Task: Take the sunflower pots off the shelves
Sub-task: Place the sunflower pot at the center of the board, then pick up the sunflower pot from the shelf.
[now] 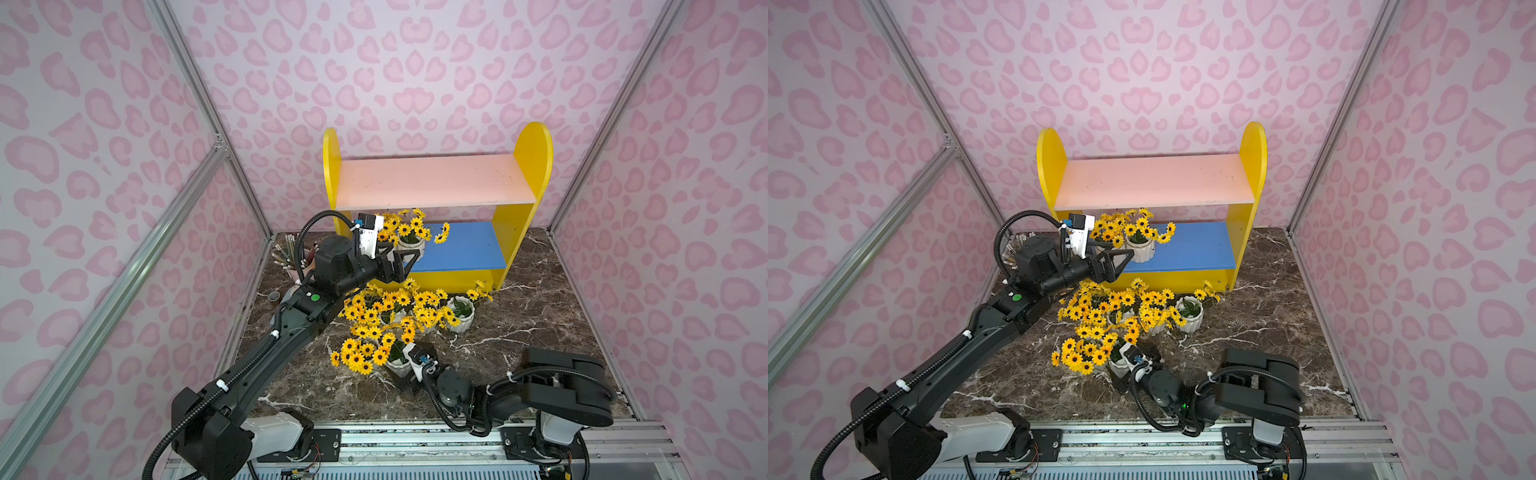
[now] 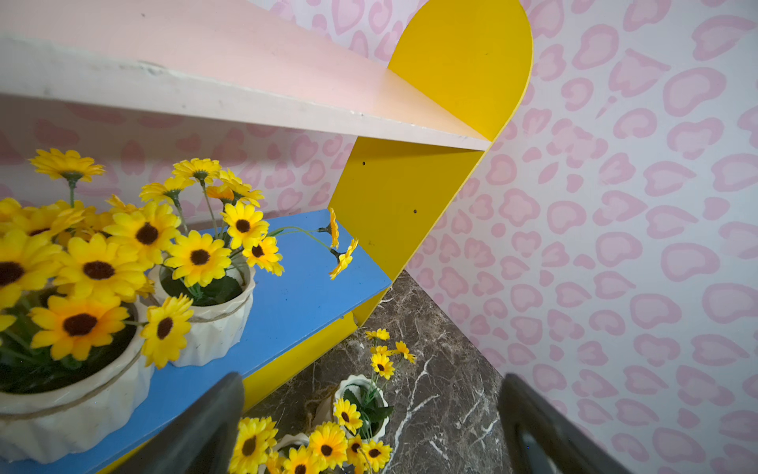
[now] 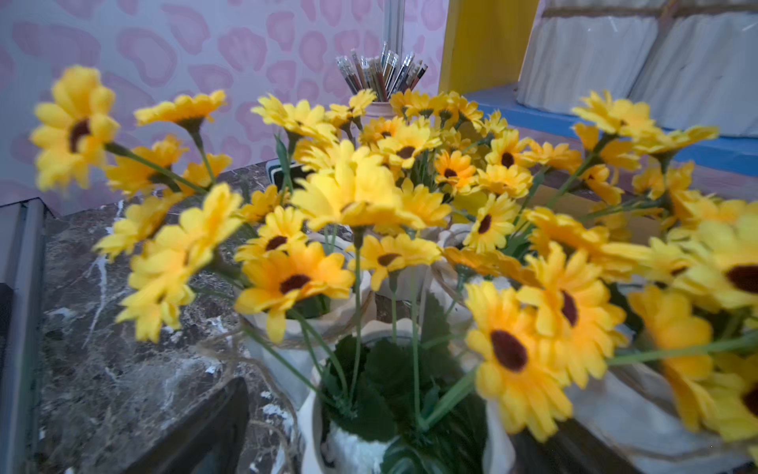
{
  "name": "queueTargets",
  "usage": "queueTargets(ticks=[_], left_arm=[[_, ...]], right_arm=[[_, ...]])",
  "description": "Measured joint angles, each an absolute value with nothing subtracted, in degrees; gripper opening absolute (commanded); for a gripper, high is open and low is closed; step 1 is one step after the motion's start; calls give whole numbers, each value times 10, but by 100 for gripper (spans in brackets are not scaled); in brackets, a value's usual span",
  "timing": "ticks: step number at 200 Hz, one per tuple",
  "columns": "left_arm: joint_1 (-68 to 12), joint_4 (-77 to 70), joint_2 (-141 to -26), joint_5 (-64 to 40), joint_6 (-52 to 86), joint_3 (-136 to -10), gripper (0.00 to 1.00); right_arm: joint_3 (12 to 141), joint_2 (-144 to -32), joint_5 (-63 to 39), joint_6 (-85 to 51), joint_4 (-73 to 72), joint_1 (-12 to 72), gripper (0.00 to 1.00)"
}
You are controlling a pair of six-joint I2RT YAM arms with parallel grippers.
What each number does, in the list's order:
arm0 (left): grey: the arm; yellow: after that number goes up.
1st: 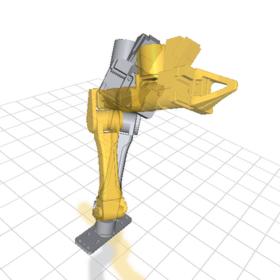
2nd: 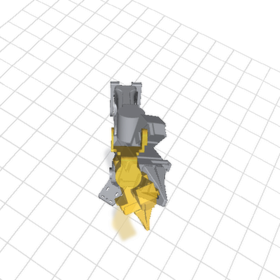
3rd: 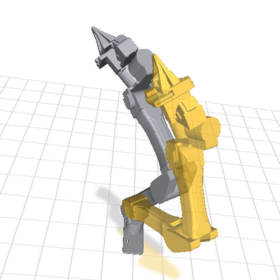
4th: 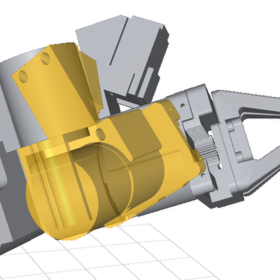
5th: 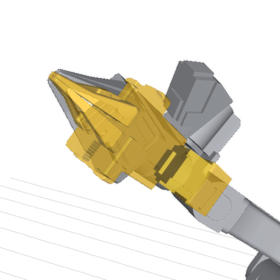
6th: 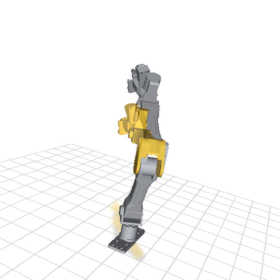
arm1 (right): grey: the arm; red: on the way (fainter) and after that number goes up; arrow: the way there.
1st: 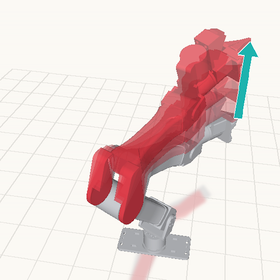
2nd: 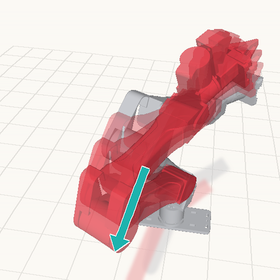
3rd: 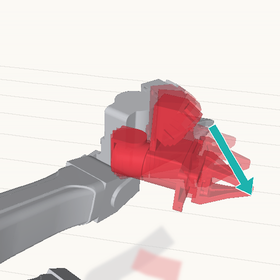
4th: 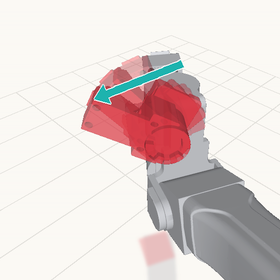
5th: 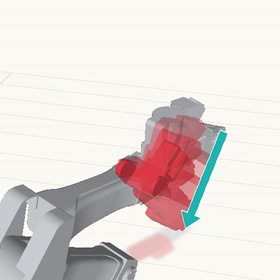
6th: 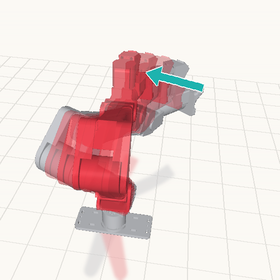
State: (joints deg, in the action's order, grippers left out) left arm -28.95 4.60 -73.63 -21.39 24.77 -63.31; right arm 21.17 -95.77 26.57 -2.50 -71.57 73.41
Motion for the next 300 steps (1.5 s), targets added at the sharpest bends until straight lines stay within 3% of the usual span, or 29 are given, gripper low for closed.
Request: queueTargets(ticks=[53,110,153,219,300], left_arm=[[-289,47,-710,-209,233,-633,99],[-278,49,-682,-131,224,-625,100],[-263,48,-679,-96,236,-613,100],[-256,47,-695,-93,245,-613,100],[-256,33,-733,-165,268,-613,98]], right_arm=[[229,-738,257,5,-539,720,93],[288,-600,128,-6,-367,474,98],[371,-674,30,-21,-314,361,98],[491,-848,-29,-3,-317,315,99],[591,-993,-54,6,-358,297,99]])
